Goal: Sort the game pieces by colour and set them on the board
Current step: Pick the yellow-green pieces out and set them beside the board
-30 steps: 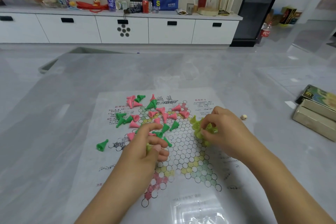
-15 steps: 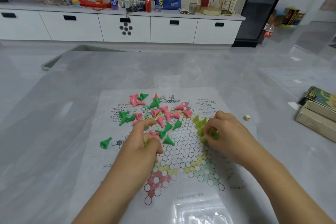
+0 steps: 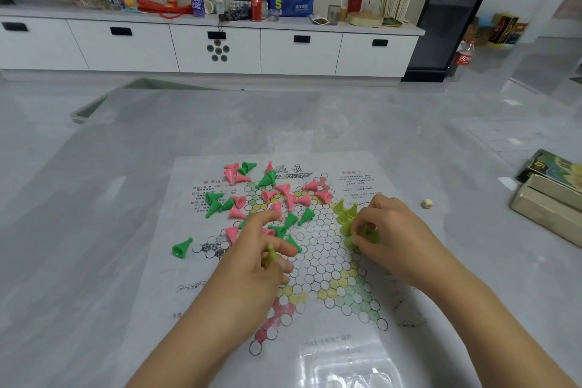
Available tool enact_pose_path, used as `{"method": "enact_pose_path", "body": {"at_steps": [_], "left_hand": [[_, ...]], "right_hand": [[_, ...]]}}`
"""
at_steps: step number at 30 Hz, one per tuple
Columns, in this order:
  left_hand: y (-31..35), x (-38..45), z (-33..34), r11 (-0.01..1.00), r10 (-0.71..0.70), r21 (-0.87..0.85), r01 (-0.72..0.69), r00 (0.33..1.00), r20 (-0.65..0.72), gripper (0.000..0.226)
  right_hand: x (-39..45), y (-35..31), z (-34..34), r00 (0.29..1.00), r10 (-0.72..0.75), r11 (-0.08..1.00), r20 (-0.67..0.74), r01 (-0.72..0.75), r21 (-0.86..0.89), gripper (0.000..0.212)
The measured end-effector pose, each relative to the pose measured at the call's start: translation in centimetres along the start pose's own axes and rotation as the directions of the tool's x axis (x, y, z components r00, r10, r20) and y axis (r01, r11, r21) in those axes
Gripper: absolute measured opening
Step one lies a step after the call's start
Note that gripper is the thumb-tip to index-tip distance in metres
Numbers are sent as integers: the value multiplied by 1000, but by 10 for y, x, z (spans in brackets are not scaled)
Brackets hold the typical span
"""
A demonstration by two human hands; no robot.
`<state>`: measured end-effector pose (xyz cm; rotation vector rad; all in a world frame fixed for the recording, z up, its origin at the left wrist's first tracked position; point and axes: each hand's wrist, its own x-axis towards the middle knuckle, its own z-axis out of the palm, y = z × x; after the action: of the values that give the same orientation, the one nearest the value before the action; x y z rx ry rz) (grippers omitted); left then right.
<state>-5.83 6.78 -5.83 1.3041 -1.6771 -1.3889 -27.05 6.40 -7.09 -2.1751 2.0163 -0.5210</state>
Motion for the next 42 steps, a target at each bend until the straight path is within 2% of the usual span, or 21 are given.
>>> {"method": "enact_pose_path", "body": {"at_steps": [4, 8, 10, 13, 17, 25, 27, 29, 31, 34, 37, 39, 42], "left_hand": [[-2, -1, 0, 999, 47, 24, -48, 999, 12, 64], [-4, -2, 4, 963, 157, 227, -146, 987, -34, 77], [-5, -3, 8, 954, 184, 240, -178, 983, -2, 82], [-6, -3, 11, 973, 180, 141, -185, 982, 51, 84], [-9, -3, 11, 974, 194, 104, -201, 978, 72, 87], [-8, -3, 11, 962, 226, 140, -236, 971, 82, 76], [-6, -6, 7, 916, 251, 293, -273, 962, 110, 73], [-4, -7, -2, 801, 273, 521, -294, 955, 119, 63], [-10, -1, -19, 678, 278, 693, -244, 958, 65, 57], [-24, 14, -51, 534, 116, 845, 34, 987, -113, 57], [-34, 21, -70, 557, -63, 777, 294, 948, -313, 56], [-42, 24, -71, 539, -163, 761, 363, 930, -328, 57], [-51, 25, -66, 468, -253, 804, 368, 927, -277, 58]], "right_hand": [[-3, -2, -12, 1000, 8, 1000, 2, -8, 20, 9], [-9, -22, -31, 995, -45, 985, -91, 59, 163, 4], [-13, -38, -35, 991, -137, 952, 1, 131, 276, 13], [-16, -55, -29, 942, -296, 912, 160, 229, 339, 12], [-16, -58, -23, 923, -354, 897, 152, 289, 335, 9], [-18, -54, -21, 934, -342, 893, 106, 287, 348, 6], [-16, -46, -23, 962, -269, 918, 43, 243, 313, 4], [-15, -33, -26, 988, -144, 949, -46, 151, 275, 4], [-15, -20, -27, 996, -33, 969, -84, 53, 240, 3], [-17, -9, -22, 997, 25, 987, -68, -14, 161, 3], [-19, -6, -17, 1000, -6, 994, -31, 10, 109, 10], [-19, -6, -14, 1000, -28, 997, -12, 28, 75, 7], [-18, -5, -10, 999, -45, 999, 0, 45, 16, 5]]}}
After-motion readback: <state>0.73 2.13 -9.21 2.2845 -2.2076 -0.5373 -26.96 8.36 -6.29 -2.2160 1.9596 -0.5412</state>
